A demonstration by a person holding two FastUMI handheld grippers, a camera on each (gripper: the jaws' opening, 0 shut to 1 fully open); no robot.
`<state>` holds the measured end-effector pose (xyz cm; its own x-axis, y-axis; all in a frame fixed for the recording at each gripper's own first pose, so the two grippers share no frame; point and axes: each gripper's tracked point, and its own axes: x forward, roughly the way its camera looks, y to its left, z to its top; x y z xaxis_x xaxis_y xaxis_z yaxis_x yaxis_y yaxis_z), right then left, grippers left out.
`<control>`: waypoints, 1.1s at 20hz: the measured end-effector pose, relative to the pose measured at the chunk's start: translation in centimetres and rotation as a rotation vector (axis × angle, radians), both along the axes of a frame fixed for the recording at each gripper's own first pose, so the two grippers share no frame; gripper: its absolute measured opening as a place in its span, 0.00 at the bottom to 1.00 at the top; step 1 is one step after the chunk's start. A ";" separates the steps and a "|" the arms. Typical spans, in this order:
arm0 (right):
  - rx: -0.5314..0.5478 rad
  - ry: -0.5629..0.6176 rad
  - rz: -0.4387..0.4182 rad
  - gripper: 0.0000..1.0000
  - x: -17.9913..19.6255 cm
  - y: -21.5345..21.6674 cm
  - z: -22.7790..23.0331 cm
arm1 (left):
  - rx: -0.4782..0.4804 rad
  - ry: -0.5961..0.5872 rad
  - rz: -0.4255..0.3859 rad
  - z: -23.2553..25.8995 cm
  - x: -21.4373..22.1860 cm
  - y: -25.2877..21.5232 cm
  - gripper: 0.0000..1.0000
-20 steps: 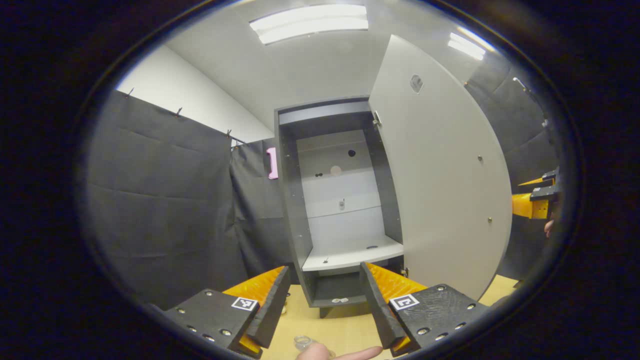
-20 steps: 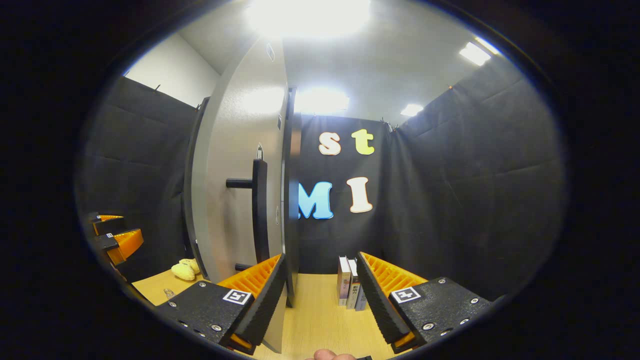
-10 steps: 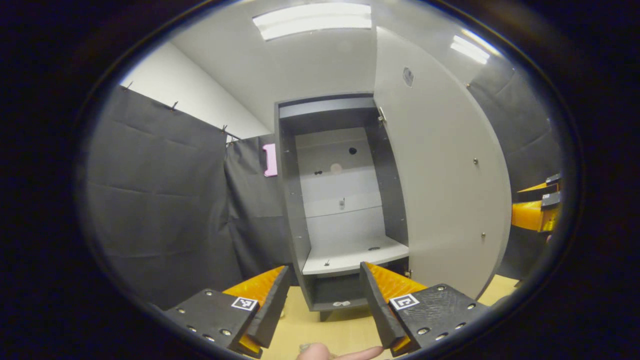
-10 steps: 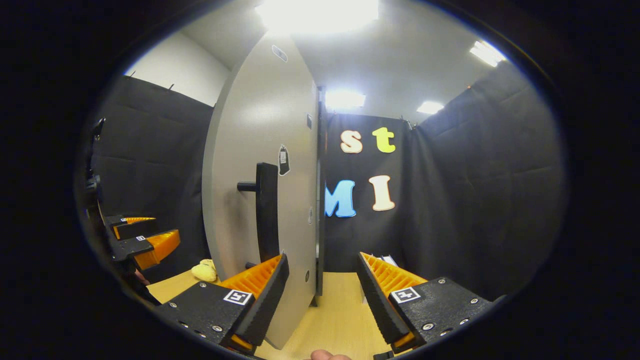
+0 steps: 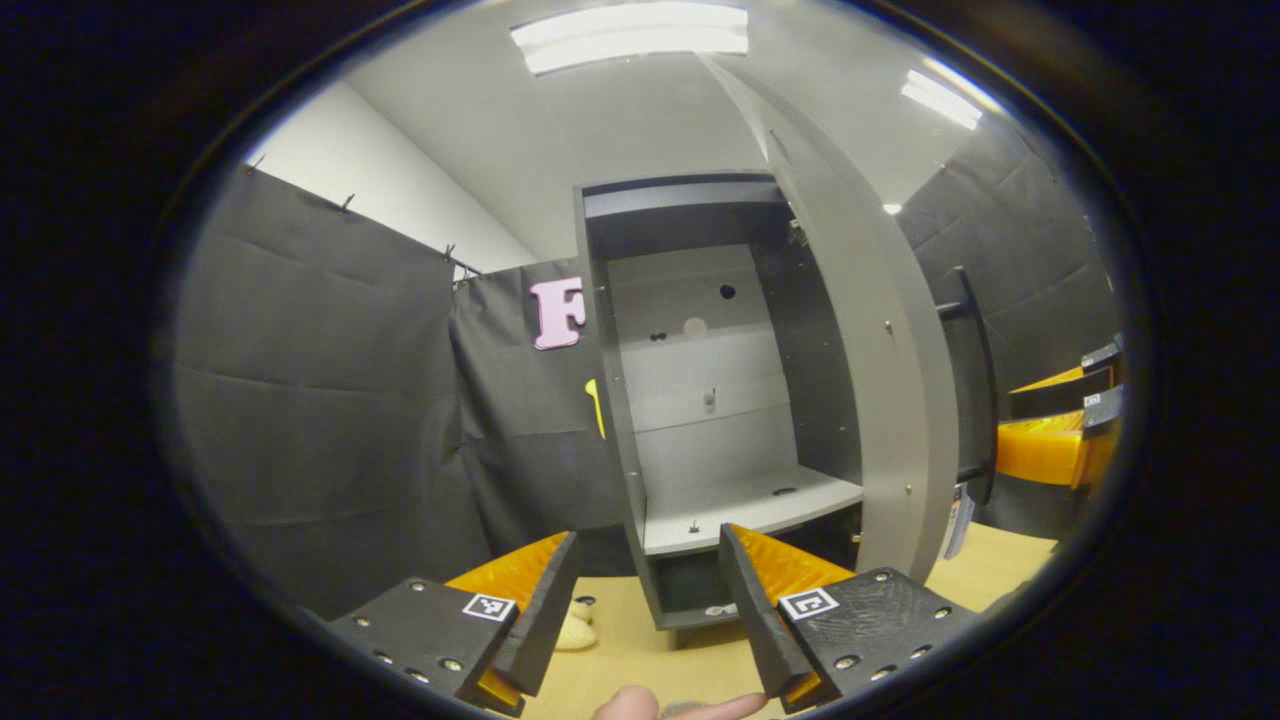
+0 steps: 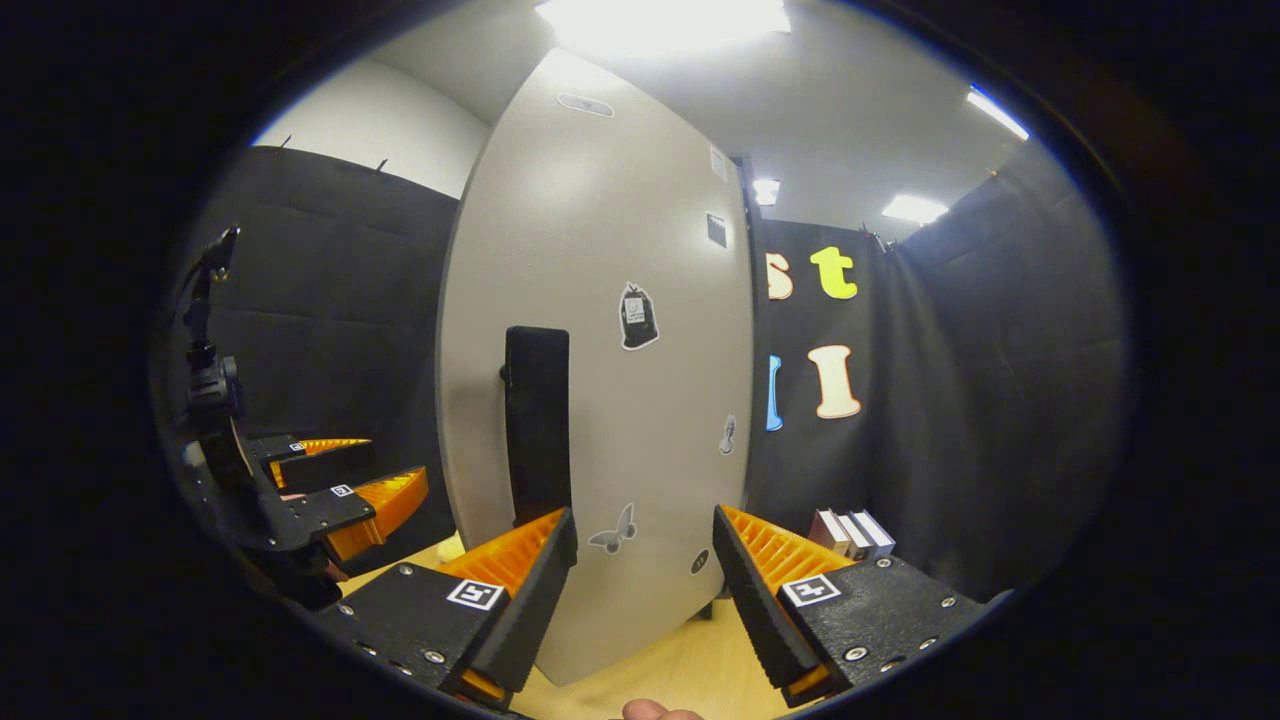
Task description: Open the cabinet door with the right hand, grasp the bottle in the cabinet with the left hand and place it on the coaster, then close the cabinet door with the right hand.
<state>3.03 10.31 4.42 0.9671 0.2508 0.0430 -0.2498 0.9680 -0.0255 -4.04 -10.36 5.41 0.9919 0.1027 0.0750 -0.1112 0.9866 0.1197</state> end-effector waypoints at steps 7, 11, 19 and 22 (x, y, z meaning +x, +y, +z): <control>-0.032 -0.019 0.009 0.87 2.3 6.1 0.3 | -0.006 0.015 -0.019 -1.1 1.4 4.8 0.80; -0.040 -0.014 -0.052 0.88 2.8 5.6 -0.1 | -0.013 0.025 -0.051 -1.7 2.5 4.7 0.80; 0.040 0.002 -0.140 0.93 6.0 2.3 0.6 | -0.066 0.024 -0.089 -0.4 4.6 0.8 0.80; 0.051 -0.012 -0.164 0.93 7.7 0.6 1.7 | -0.023 0.000 -0.094 1.1 5.3 -0.3 0.80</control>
<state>10.76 10.90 6.10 0.9942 0.0869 0.0632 -0.0884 0.9958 0.0223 1.26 -10.71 6.53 0.9972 0.0105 0.0737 -0.0176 0.9951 0.0968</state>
